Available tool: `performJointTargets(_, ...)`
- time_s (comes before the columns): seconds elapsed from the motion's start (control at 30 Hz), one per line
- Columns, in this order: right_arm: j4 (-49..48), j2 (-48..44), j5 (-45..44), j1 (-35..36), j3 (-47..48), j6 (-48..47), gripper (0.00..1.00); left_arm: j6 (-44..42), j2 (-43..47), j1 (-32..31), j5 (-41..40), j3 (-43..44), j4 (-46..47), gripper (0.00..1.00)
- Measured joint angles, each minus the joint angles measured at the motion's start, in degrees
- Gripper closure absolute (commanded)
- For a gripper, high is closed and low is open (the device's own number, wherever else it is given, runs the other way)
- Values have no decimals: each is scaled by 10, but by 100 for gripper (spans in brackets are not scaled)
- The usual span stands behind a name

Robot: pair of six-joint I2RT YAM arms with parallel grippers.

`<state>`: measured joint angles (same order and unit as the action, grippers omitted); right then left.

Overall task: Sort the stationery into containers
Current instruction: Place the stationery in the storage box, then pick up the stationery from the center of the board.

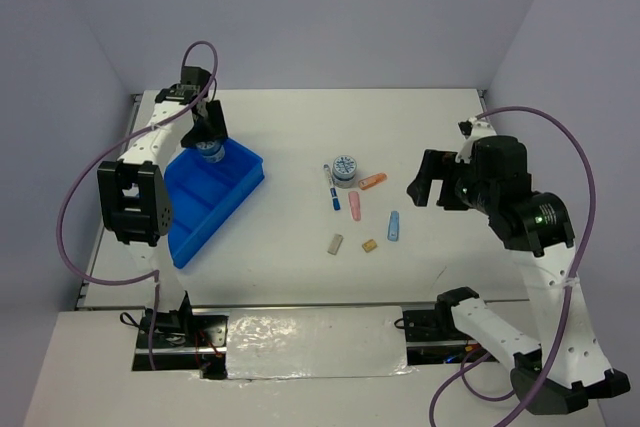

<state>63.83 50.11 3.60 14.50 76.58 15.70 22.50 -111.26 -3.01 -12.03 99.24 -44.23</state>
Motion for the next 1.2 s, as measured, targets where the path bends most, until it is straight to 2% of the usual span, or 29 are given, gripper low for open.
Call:
performJointTargets(0.07,-6,1,8,0,-12,1,0,0,0,0,4,-3,5,27)
performJointTargets(0.1,-11,3,15,0,-19,1,0,0,0,0,7,-3,9,18)
performJointTargets(0.17,-27,7,32,0,-35,1,0,0,0,0,10,-3,17,12)
performJointTargets(0.23,-46,16,50,0,-54,2,0,0,0,0,16,-3,29,1)
performJointTargets(0.47,-131,95,76,30,-100,14,0,5,0,0,23,-2,35,1)
performJointTargets(0.63,-192,249,26,93,-76,14,0,21,18,-3,17,9,-10,1)
performJointTargets(0.7,-207,329,2,112,-46,14,0,22,56,-6,15,-3,-24,1)
performJointTargets(0.83,-224,460,-43,132,30,12,0,22,194,-21,19,-61,-31,1)
performJointTargets(1.0,-243,555,-80,142,98,6,0,33,354,-56,27,-174,-24,1)
performJointTargets(1.13,-249,596,-93,143,125,-3,1,33,382,-61,30,-235,-41,1)
performJointTargets(1.2,-250,621,-99,143,143,-7,5,33,377,-61,28,-249,-51,1)
